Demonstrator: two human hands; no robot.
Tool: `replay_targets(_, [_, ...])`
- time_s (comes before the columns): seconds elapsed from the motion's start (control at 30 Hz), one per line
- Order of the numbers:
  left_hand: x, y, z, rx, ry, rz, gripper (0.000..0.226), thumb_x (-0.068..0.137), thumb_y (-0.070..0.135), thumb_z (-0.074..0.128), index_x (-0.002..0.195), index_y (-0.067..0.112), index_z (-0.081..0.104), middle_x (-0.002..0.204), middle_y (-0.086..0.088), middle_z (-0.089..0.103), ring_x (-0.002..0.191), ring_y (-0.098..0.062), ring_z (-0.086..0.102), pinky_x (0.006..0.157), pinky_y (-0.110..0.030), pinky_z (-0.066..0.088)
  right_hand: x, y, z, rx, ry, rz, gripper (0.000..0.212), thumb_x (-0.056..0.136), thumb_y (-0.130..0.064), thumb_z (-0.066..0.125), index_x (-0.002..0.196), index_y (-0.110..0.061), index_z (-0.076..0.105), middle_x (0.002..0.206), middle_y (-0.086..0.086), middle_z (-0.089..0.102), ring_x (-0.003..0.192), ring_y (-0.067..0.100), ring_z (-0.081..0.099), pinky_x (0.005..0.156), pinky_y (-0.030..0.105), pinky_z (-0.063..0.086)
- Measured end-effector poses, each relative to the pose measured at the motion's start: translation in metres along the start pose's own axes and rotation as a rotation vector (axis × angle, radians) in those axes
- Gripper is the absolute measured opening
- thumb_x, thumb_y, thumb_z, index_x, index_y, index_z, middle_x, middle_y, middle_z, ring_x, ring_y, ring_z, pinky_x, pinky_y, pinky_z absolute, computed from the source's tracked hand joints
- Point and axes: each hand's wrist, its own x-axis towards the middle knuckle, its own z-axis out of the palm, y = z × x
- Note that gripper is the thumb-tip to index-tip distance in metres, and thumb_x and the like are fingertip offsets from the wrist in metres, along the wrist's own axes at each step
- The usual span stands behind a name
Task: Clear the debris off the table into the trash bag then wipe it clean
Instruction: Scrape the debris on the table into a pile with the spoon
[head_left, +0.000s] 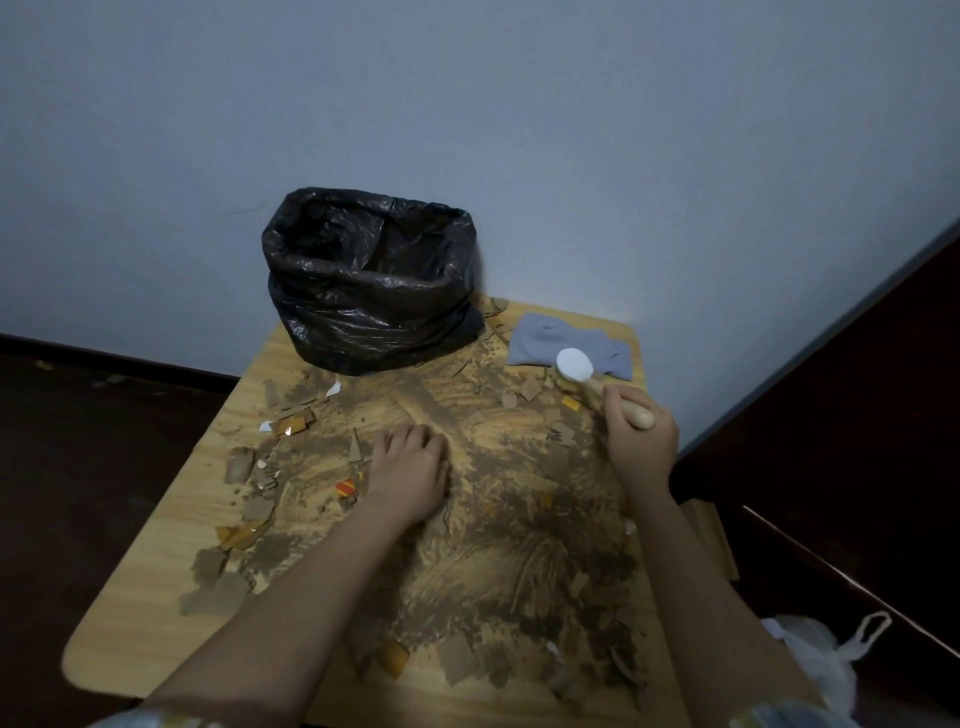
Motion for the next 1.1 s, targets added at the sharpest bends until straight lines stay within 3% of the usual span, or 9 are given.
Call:
replay_targets(0.13, [-0.002,-0.001,0.003,-0.001,-0.016,-0.005,0.046,0.100,0.039,0.030,0.142,0.020,0.036,0.150,-0.003,0.033,0.141,-0.022,0.022,0.114,-0.046,0.010,0.010,0.003,-0.004,0.001,0.111,0.078,0.017,0.090,-0.036,0.061,0.090,-0.024,0.074,0.085,0.001,0.071,0.092,0.028,0.062,0.079,0.040,0.052])
replay_targets(0.33, [-0.002,-0.003,0.006,-0.035,-0.005,-0.022,0.047,0.100,0.036,0.030,0.145,0.020,0.032,0.151,-0.001,0.032,0.141,-0.020,0.021,0.114,-0.046,0.009,-0.001,0.009,-0.005,-0.017,0.035,0.060,0.011,0.090,-0.033,0.062,0.081,-0.035,0.069,0.074,-0.011,0.064,0.087,0.025,0.063,0.077,0.040,0.052])
replay_targets(0.4, [0.000,-0.003,0.006,-0.037,0.016,-0.023,0.047,0.100,0.036,0.030,0.144,0.021,0.033,0.150,0.000,0.034,0.140,-0.020,0.024,0.114,-0.046,0.010,-0.006,0.010,-0.007,-0.006,-0.001,-0.012,0.012,0.090,-0.029,0.063,0.083,-0.031,0.072,0.076,-0.015,0.065,0.085,0.024,0.063,0.075,0.037,0.051])
replay_targets(0.57, [0.002,-0.002,0.008,-0.021,0.029,-0.026,0.045,0.100,0.036,0.030,0.142,0.021,0.036,0.148,0.000,0.039,0.139,-0.020,0.027,0.113,-0.046,0.009,-0.011,0.013,-0.010,-0.030,0.079,-0.009,0.018,0.091,-0.028,0.062,0.094,-0.017,0.076,0.088,0.002,0.071,0.091,0.029,0.062,0.080,0.042,0.051])
replay_targets(0.7, [0.002,-0.002,0.009,-0.008,0.030,-0.022,0.046,0.100,0.036,0.030,0.142,0.020,0.036,0.148,-0.001,0.039,0.139,-0.021,0.028,0.113,-0.047,0.009,-0.022,0.009,-0.011,-0.046,0.023,-0.034,0.016,0.092,-0.025,0.062,0.093,-0.018,0.076,0.084,-0.006,0.068,0.090,0.028,0.063,0.081,0.043,0.050])
replay_targets(0.83, [0.001,-0.002,0.011,0.012,0.037,-0.018,0.045,0.100,0.037,0.030,0.141,0.021,0.037,0.147,-0.001,0.040,0.138,-0.021,0.030,0.113,-0.047,0.010,-0.036,0.007,-0.010,-0.021,-0.094,-0.168,0.013,0.091,-0.015,0.065,0.096,-0.013,0.077,0.090,-0.010,0.068,0.088,0.026,0.062,0.072,0.028,0.045])
replay_targets(0.93, [0.001,-0.001,0.011,0.019,0.031,-0.016,0.046,0.100,0.038,0.030,0.141,0.020,0.037,0.147,-0.001,0.039,0.138,-0.022,0.028,0.113,-0.048,0.009,-0.031,0.003,-0.004,0.019,-0.053,-0.116,0.016,0.091,-0.021,0.065,0.099,-0.014,0.077,0.094,-0.007,0.070,0.094,0.025,0.060,0.074,0.015,0.042])
replay_targets(1.03, [0.000,-0.001,0.009,0.017,0.014,-0.009,0.046,0.100,0.041,0.030,0.141,0.021,0.038,0.149,-0.001,0.036,0.141,-0.022,0.024,0.114,-0.049,0.007,-0.018,-0.006,0.009,0.055,-0.050,-0.007,0.019,0.092,-0.027,0.064,0.099,-0.015,0.076,0.092,0.003,0.071,0.097,0.028,0.061,0.080,0.036,0.051])
replay_targets(1.1, [0.000,-0.002,0.008,0.015,-0.004,-0.006,0.047,0.100,0.042,0.029,0.141,0.021,0.037,0.150,-0.001,0.035,0.141,-0.023,0.022,0.114,-0.049,0.007,-0.015,-0.012,0.017,0.051,-0.085,-0.005,0.018,0.092,-0.027,0.064,0.099,-0.015,0.075,0.088,0.004,0.070,0.097,0.030,0.061,0.080,0.042,0.052])
